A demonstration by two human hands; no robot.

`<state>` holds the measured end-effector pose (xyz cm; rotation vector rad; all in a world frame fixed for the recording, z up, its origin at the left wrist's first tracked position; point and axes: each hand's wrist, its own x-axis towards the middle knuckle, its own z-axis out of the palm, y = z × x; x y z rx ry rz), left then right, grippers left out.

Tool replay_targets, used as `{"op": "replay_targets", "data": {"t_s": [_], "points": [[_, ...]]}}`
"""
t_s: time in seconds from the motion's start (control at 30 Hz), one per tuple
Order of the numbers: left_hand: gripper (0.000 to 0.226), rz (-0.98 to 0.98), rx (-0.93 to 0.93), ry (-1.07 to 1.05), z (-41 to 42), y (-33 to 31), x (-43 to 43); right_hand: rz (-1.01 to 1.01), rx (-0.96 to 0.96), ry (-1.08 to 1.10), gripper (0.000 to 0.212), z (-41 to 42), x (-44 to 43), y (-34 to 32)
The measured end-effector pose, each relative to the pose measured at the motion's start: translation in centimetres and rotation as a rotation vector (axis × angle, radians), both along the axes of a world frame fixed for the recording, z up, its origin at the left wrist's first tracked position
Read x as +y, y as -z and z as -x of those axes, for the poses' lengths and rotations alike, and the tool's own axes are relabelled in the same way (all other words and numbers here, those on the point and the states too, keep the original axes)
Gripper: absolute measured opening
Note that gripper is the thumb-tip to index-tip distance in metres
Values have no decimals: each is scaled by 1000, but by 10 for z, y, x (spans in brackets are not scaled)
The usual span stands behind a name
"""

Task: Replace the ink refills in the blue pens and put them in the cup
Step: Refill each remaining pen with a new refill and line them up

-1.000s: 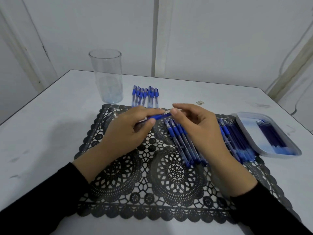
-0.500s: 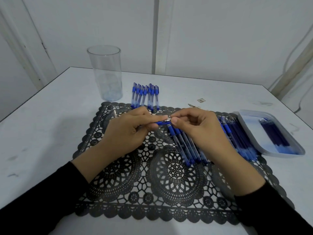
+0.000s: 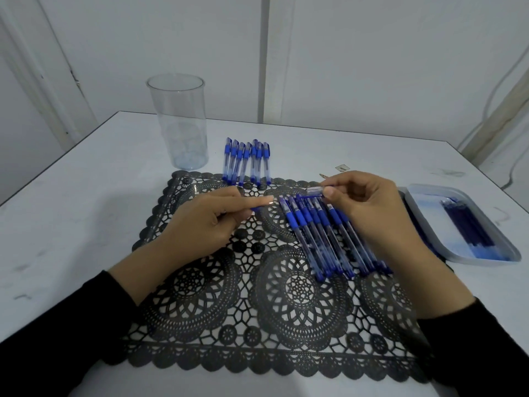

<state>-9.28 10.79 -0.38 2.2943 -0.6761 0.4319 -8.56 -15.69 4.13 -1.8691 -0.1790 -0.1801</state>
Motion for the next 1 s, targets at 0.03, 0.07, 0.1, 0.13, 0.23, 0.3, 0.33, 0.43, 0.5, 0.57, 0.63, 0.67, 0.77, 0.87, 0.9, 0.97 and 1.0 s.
{"op": "replay_targets", "data": {"t_s": [0.03,0.07,0.1,0.13,0.23,0.3,0.33,0.43,0.5,0.57,0.63,0.67,0.77,0.87,0.9,0.97,1.0], "points": [[48,46,17,3,-1,0,1,31,11,-11,10,-2,-2,2],[46,88,28,3,-1,0,0,72,12,-30,9,-3,-2,3],[44,126,35,-2,-1,0,-1,116,0,-54,8,-4,-1,5],[42,161,39,-13,0,-1,-2,156,-22,-77,8,-4,0,7],[33,237,16,-75,4,-2,-4,263,-110,-136,10,-1,8,10],[30,267,-15,-114,6,-4,-6,340,-172,-154,8,3,16,12],[29,276,-27,-132,6,-4,-7,385,-203,-162,7,5,21,14],[28,271,-44,-156,5,-4,-9,578,-371,-183,9,10,34,20],[29,221,-53,-145,5,-4,-9,697,-443,-218,10,10,39,26],[30,188,-60,-135,5,-4,-10,775,-449,-236,11,9,41,29],[29,190,-55,-141,6,-4,-10,816,-452,-248,12,9,41,30],[29,199,-53,-146,6,-4,-10,813,-446,-254,11,9,40,29],[28,217,-51,-152,6,-4,-10,674,-361,-195,9,13,37,21],[28,220,-68,-135,7,-4,-10,412,-233,-81,9,12,31,15],[28,220,-78,-120,7,-5,-11,318,-193,-78,10,12,32,14],[28,223,-101,-82,9,-5,-13,205,-133,-113,15,13,35,14],[29,224,-111,-63,9,-5,-14,186,-124,-136,13,13,37,16]]}}
